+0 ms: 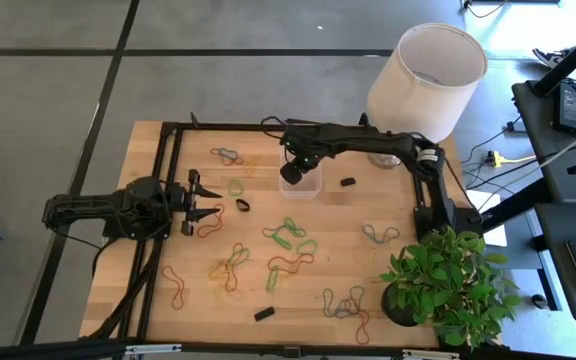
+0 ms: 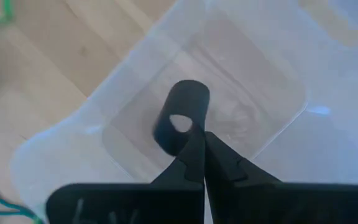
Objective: Pick and place rubber bands into bin
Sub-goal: Put the black rubber band into the transparent bin, then put the blue rubber band into the transparent bin
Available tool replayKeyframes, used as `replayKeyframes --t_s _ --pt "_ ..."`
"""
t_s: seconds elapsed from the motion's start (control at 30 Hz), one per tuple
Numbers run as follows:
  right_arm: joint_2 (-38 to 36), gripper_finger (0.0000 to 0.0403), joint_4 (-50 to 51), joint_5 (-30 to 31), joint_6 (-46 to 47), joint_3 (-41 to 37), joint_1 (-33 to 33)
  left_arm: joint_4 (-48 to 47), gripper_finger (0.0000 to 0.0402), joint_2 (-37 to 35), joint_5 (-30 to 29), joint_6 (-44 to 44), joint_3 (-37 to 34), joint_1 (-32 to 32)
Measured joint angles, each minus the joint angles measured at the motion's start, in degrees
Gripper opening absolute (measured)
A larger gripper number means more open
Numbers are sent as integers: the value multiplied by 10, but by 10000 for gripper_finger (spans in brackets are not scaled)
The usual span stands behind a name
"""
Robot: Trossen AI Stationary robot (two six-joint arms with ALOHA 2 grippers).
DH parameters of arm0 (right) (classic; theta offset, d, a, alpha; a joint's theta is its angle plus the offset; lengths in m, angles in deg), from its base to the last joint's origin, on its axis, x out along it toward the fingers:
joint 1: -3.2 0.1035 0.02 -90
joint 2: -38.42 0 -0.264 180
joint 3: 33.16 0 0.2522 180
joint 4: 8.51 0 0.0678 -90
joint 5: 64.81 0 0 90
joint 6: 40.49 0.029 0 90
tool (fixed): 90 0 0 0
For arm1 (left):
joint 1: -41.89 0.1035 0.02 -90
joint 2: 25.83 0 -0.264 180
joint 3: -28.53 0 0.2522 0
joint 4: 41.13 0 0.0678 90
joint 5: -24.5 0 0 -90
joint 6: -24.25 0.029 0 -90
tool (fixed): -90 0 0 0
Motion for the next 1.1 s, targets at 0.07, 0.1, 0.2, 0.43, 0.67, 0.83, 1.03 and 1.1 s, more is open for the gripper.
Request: replayKeyframes --t_s 0.07,0.1,0.2,0.43,0.67,0.83,1.03,1.1 --pt "5 9 0 0 -1 0 0 0 169 0 0 0 0 0" --pt "7 12 0 0 1 0 0 0 169 0 0 0 0 0" --pt "11 24 7 0 4 0 0 0 169 0 0 0 0 0" --pt "11 72 26 0 34 0 1 0 169 0 0 0 0 0" --pt "-17 106 40 -12 83 0 15 0 169 0 0 0 0 0" --pt "-68 96 44 10 117 1 47 0 169 0 0 0 0 0" --pt "-132 60 50 54 126 -12 129 0 169 0 0 0 0 0" --pt "-153 45 38 55 147 -32 160 0 169 0 0 0 0 0"
